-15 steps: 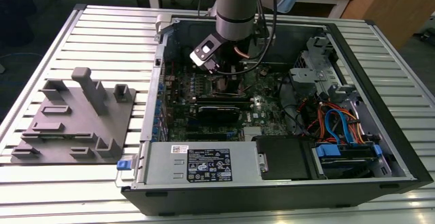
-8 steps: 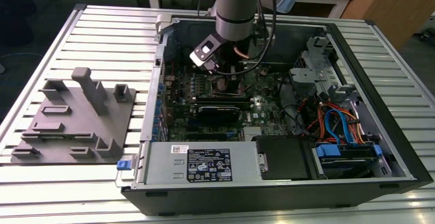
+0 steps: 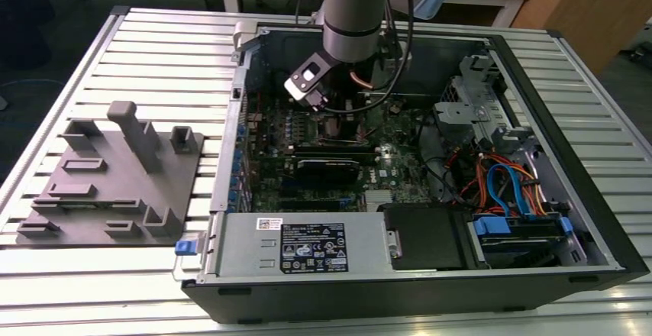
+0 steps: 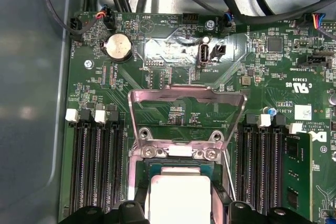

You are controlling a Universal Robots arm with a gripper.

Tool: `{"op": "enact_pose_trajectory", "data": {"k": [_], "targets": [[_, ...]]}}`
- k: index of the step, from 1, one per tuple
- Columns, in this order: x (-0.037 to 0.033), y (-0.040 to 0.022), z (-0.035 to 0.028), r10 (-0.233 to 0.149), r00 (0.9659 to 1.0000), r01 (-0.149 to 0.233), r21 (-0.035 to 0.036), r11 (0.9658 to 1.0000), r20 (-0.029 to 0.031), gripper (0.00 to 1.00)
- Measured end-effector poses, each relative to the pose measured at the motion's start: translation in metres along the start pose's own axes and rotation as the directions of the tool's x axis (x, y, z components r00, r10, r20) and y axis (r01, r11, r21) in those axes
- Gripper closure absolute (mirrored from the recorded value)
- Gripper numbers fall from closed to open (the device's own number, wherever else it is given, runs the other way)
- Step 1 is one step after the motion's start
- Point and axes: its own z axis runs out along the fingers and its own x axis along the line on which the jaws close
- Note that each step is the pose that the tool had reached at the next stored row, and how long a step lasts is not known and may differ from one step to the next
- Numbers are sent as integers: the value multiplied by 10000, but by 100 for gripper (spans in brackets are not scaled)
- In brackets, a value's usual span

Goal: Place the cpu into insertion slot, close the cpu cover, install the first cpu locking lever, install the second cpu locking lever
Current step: 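Place the cpu into insertion slot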

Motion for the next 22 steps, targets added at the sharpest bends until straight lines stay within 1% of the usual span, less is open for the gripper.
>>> {"op": "enact_pose_trajectory", "data": {"k": [8,11,15,22], "targets": [[2,1,4,3,10000,-3,-6,10000,-8,46],[3,2,-4,34,10000,-34,-12,10000,-13,46],[2,2,-8,127,9999,-127,-8,9999,-2,46],[1,-2,0,134,9999,-134,-5,9999,-4,46]]}}
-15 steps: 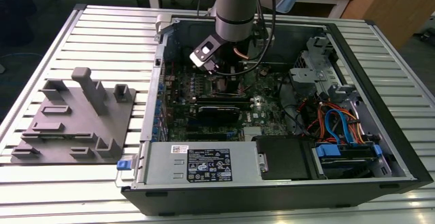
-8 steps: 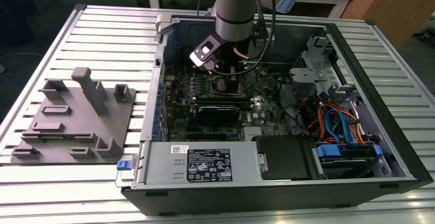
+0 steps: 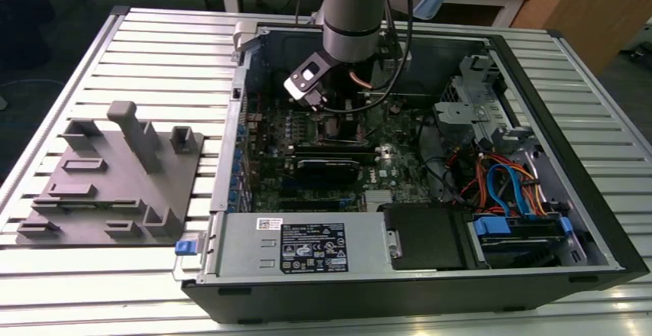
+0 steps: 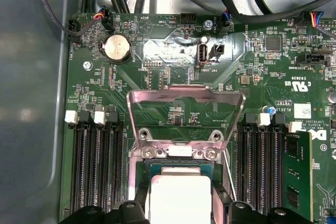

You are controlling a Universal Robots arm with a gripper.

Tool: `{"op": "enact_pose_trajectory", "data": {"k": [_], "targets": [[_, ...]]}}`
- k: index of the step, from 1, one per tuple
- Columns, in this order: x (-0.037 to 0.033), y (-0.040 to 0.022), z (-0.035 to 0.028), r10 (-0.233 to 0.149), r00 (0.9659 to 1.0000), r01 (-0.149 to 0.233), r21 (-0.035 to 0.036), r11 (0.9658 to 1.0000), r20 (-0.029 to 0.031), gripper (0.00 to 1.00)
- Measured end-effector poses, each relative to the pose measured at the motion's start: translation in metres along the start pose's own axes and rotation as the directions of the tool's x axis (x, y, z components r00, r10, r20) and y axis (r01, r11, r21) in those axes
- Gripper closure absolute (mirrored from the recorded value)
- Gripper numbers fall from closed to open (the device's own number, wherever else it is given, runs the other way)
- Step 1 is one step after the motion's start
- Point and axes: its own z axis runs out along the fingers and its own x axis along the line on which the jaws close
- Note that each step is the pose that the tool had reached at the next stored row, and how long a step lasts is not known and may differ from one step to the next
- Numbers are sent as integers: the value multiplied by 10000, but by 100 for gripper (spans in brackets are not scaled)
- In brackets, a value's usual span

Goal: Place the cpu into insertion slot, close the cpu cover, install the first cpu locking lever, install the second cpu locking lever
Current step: 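Place the cpu into insertion slot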

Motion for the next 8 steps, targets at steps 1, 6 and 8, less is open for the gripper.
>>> {"op": "enact_pose_trajectory", "data": {"k": [1,6,8], "targets": [[0,-1,3,2,10000,-2,1,10000,-7,46],[3,-1,14,2,10000,-2,0,10000,-43,46],[3,-1,14,2,10000,-2,2,10000,-42,46]]}}
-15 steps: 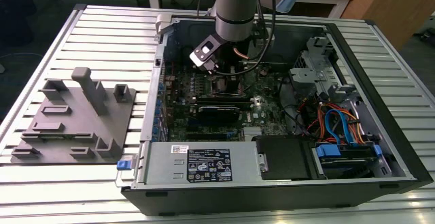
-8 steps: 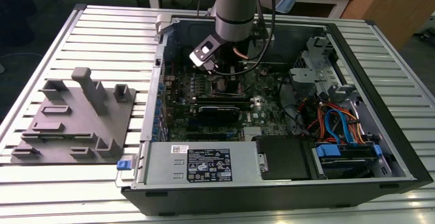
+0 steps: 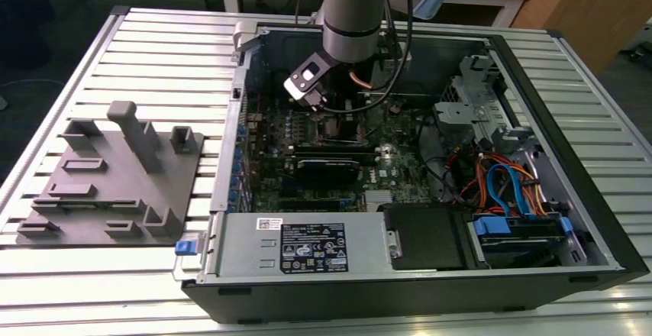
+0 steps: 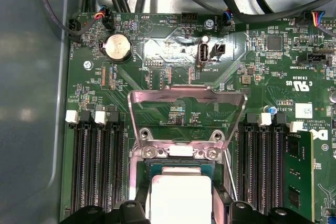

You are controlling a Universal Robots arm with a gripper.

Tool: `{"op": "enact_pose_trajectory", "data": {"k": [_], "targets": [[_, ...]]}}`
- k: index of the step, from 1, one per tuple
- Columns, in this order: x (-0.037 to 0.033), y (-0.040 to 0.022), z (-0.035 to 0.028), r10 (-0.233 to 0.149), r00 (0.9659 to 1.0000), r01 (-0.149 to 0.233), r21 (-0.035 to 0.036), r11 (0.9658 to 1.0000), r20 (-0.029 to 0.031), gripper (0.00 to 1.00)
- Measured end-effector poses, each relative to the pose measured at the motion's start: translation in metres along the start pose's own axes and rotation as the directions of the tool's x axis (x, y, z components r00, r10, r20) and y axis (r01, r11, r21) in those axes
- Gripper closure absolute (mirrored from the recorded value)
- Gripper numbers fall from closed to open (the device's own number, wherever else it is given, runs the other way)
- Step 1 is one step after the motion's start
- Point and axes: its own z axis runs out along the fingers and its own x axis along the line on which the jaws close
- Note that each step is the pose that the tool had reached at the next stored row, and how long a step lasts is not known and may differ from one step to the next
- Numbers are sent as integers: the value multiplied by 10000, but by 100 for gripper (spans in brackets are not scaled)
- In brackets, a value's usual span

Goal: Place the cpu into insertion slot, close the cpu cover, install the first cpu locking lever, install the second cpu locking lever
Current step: 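Place the cpu into insertion slot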

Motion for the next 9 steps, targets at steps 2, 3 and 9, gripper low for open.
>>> {"op": "enact_pose_trajectory", "data": {"k": [2,3,9], "targets": [[0,0,1,1,10000,-1,-1,10000,0,46],[-1,0,-1,1,10000,-1,0,10000,0,46],[4,3,-17,2,10000,-2,-7,10000,-12,46]]}}
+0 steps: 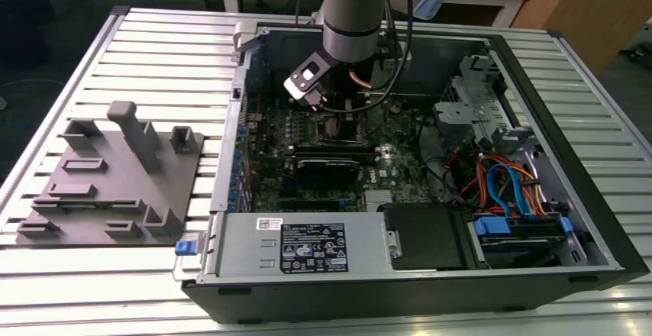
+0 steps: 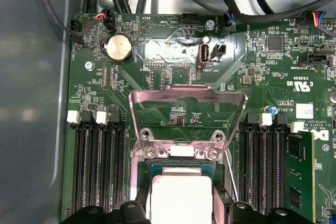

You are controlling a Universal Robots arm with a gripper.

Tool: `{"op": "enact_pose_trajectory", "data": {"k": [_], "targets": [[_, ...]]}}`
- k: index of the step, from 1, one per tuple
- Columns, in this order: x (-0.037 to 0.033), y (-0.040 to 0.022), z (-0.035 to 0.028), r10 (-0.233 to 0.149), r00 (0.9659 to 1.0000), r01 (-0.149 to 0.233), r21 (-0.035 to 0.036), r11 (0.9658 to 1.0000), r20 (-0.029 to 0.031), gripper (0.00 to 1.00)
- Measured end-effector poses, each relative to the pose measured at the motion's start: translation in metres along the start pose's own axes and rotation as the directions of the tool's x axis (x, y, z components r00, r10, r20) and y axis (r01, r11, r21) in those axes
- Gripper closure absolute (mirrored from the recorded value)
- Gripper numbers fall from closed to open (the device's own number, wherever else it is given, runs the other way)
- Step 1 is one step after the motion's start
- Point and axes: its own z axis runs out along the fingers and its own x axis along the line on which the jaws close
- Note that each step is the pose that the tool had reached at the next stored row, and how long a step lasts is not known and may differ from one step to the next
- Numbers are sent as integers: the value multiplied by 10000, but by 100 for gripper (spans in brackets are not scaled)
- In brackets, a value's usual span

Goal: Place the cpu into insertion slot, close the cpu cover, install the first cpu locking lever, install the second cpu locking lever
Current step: 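Place the cpu into insertion slot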

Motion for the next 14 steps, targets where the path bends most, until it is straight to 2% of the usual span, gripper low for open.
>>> {"op": "enact_pose_trajectory", "data": {"k": [8,14], "targets": [[-3,-2,8,3,10000,-3,5,10000,-58,46],[-3,-2,12,3,10000,-3,4,10000,-62,46]]}}
